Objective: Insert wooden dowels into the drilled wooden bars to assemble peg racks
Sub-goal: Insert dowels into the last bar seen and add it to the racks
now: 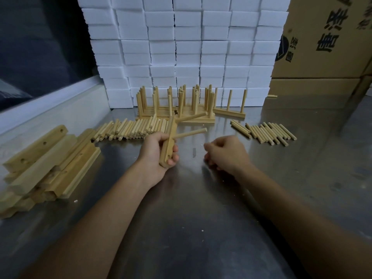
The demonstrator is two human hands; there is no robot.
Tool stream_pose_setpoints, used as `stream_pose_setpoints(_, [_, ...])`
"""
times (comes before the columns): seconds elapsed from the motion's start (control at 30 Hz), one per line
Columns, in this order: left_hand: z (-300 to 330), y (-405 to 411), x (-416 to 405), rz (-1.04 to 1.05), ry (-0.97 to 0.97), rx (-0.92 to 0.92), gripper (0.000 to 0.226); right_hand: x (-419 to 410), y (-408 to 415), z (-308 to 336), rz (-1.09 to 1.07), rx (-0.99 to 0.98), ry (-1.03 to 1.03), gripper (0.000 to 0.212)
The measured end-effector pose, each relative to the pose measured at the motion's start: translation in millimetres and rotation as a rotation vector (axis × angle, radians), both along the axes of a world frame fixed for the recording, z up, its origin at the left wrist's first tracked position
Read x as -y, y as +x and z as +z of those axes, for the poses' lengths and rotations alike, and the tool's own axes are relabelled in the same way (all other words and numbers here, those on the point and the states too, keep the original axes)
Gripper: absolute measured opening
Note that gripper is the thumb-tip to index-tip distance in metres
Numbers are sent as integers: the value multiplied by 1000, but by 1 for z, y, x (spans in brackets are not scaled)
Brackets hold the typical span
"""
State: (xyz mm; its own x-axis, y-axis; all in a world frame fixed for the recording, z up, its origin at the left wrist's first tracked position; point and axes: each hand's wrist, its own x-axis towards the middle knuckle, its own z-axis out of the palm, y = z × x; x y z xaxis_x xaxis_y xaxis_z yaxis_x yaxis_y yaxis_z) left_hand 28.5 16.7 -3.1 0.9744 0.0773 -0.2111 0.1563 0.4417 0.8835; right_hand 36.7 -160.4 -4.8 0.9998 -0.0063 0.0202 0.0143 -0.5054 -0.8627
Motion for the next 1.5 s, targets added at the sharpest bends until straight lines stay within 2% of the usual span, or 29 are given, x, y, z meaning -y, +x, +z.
stream_pose_setpoints(0.13, [0, 2, -9, 55, -216, 7, 31, -17, 9, -18, -4, 207, -445, 15])
stream_pose_setpoints(0.23, [-1, 5, -12, 89, -301, 12, 36, -31, 20, -21, 9, 283, -625, 16])
stream_pose_setpoints(0.33, [-2, 5, -12, 72, -337, 10, 38, -42, 32, -22, -27, 247, -676, 33])
stream_pose_setpoints(0.47, [-4, 6, -13, 40, -383, 12, 41, -61, 48, -25, -36, 298, -658, 49])
stream_pose_setpoints(0.63, [-5, 7, -15, 49, -426, 8, 40, -74, 64, -22, -12, 257, -668, 55])
stream_pose_setpoints(0.83, [-6, 8, -16, 40, -453, 9, 36, -81, 73, -17, -19, 233, -571, 32])
stream_pose_setpoints(1.13, [-7, 9, -16, 42, -455, 10, 37, -86, 78, -17, -107, 199, -437, 20])
stream_pose_setpoints(1.27, [-7, 9, -16, 52, -449, 6, 39, -70, 72, -12, -143, 188, -226, 17])
stream_pose_setpoints(1.5, [-6, 10, -13, 69, -395, -4, 39, -21, 41, -11, -156, 301, 237, 8])
